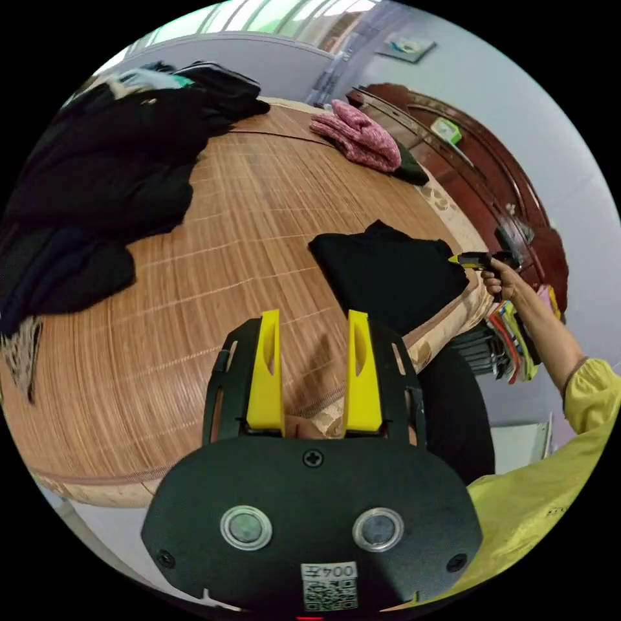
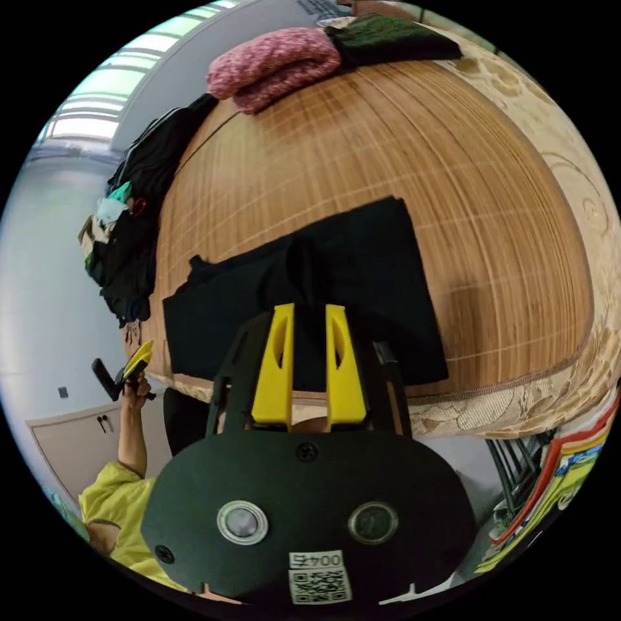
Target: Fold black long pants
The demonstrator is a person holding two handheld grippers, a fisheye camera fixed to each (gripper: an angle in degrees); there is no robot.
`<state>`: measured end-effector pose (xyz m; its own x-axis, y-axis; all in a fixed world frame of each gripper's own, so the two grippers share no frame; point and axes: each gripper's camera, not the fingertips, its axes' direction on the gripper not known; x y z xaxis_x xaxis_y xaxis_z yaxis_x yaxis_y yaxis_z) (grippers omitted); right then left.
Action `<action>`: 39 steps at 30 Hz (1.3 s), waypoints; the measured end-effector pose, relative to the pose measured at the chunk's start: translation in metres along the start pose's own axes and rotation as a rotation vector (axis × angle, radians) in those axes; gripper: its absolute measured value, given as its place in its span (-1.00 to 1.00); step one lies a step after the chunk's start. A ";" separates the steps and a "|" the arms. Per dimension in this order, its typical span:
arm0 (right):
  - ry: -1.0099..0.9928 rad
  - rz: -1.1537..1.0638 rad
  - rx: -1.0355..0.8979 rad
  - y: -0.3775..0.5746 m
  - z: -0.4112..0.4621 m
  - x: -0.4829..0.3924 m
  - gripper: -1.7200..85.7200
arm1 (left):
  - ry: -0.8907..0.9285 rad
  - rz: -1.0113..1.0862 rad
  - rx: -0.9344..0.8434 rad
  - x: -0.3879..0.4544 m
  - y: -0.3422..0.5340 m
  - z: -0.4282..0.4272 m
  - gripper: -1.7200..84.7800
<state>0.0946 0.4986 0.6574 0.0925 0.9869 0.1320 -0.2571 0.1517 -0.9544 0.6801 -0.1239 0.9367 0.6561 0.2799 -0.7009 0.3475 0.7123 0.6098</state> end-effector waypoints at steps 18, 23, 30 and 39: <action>0.301 -0.296 0.080 0.038 -0.067 0.005 -0.68 | -0.204 0.537 -0.168 0.190 -0.163 0.058 -0.72; 0.383 -0.293 0.116 0.042 -0.073 0.008 -0.69 | -0.184 0.505 -0.176 0.199 -0.178 0.048 -0.71; 0.294 -0.397 0.038 0.045 -0.069 -0.015 -0.70 | -0.225 0.441 -0.198 0.165 -0.156 0.004 -0.67; 0.335 -0.555 0.001 0.058 -0.068 -0.035 -0.73 | -0.276 0.306 -0.125 0.128 -0.102 -0.056 -0.66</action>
<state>0.1416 0.4693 0.5795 0.5066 0.6917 0.5147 -0.0855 0.6343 -0.7683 0.6911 -0.1248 0.7647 0.8769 0.3197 -0.3589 0.0362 0.7007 0.7126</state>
